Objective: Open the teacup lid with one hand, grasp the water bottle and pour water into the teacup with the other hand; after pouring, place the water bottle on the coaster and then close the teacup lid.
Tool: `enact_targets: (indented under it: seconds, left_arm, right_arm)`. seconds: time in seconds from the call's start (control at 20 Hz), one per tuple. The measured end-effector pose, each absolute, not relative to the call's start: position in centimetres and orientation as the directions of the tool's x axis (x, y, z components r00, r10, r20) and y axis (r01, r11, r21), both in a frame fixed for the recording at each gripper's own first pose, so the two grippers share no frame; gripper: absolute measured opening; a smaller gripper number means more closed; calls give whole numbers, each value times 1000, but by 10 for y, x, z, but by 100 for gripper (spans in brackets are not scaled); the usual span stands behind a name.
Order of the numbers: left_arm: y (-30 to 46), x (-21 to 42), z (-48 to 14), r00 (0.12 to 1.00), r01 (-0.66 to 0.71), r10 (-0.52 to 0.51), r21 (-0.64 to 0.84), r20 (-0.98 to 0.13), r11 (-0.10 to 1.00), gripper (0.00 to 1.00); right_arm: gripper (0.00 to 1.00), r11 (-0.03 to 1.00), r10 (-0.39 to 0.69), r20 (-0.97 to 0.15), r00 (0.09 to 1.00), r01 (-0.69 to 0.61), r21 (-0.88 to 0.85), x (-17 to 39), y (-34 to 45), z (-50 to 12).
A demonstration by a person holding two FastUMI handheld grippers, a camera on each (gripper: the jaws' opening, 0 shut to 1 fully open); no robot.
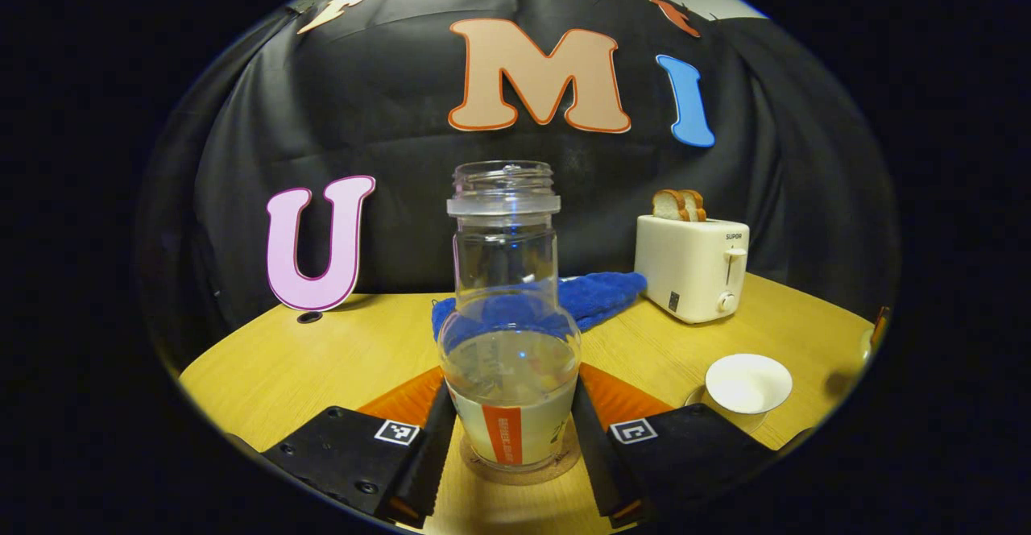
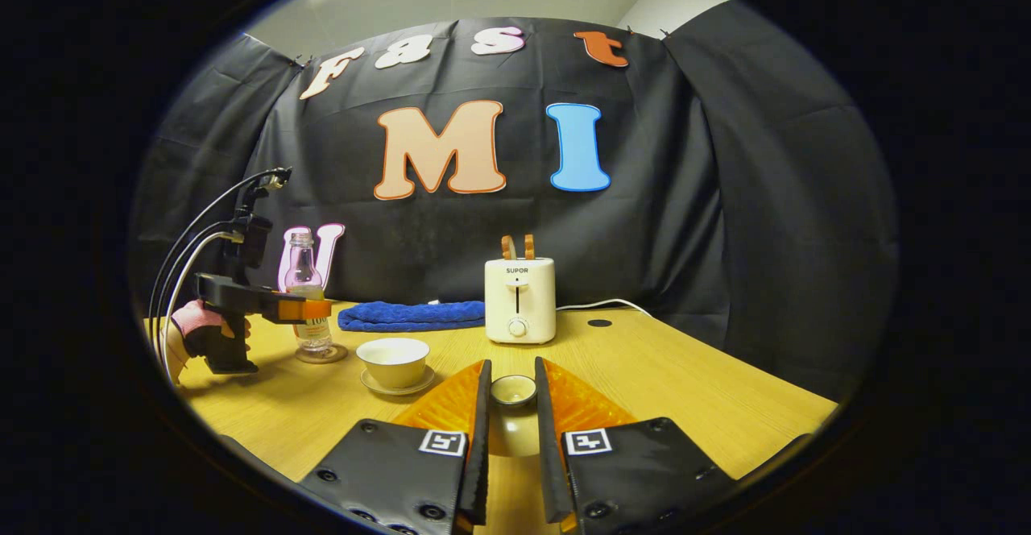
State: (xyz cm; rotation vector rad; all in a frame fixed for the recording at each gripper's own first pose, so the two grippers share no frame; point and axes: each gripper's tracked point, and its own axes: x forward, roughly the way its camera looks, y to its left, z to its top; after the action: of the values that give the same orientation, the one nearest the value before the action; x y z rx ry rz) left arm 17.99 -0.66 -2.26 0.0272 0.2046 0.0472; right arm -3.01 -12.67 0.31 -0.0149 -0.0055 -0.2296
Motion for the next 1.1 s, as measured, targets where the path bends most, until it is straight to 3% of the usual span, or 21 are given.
enact_targets:
  seconds: [0.85, 1.1]
  left_arm:
    - [-6, 178, -33, 974, -28, 24, -16, -224, 999, 75]
    - [-4, 176, -30, 976, -42, 35, -27, -214, 999, 90]
  right_arm:
    - [31, 974, -227, 9, 974, 227, -14, -30, -126, 3]
    - [30, 974, -227, 9, 974, 228, -15, -30, -126, 3]
